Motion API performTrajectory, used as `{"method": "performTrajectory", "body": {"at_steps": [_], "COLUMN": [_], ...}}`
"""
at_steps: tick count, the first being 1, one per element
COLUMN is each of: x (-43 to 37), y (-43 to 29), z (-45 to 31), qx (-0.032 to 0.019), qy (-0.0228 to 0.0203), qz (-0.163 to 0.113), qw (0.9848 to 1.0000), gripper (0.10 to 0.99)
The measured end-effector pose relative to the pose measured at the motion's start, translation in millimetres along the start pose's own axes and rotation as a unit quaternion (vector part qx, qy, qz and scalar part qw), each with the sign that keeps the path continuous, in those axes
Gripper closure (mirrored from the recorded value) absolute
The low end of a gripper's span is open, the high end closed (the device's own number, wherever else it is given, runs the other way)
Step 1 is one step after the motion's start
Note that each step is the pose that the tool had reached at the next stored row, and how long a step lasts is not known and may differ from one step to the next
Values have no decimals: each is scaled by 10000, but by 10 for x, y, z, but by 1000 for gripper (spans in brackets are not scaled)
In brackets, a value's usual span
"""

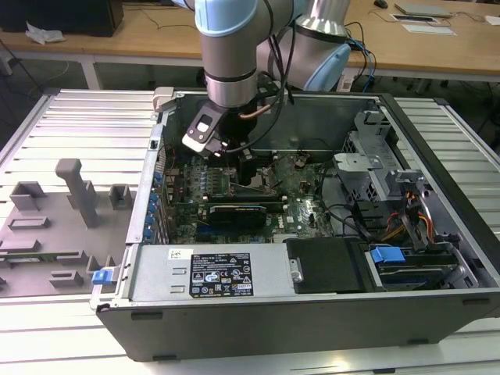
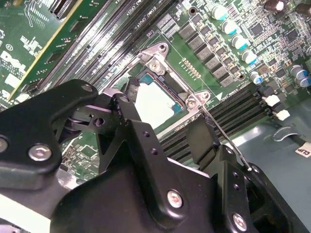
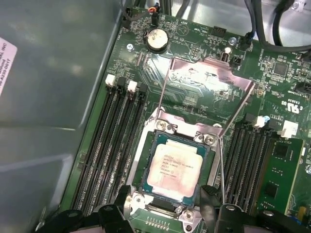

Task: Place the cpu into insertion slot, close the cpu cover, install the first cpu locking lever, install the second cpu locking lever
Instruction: 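Place the cpu into insertion slot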

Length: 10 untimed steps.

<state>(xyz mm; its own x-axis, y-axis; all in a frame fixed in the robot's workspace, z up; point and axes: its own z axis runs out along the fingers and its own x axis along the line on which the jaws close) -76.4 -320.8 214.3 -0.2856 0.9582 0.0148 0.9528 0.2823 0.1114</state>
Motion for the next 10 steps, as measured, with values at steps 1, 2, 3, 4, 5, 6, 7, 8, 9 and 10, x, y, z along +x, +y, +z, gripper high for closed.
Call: {"method": "performTrajectory", "body": {"at_steps": [1,2,3,4,5,6,7,8,9,10], "x": [-1,-3,-6,-10,-16,-21,-26,-33,-36,-36], "y": [4,10,21,36,57,71,88,112,122,127], "z": [-1,-1,0,1,4,5,6,8,3,-16], "qx": [1,2,1,2,2,3,4,5,6,5], "qy": [0,0,1,1,2,2,2,2,1,0], "qz": [0,0,0,1,2,2,3,4,11,25], "qw": [10000,10000,10000,10000,10000,10000,10000,10000,10000,10000], "gripper": [416,416,416,416,416,416,416,416,416,416]}}
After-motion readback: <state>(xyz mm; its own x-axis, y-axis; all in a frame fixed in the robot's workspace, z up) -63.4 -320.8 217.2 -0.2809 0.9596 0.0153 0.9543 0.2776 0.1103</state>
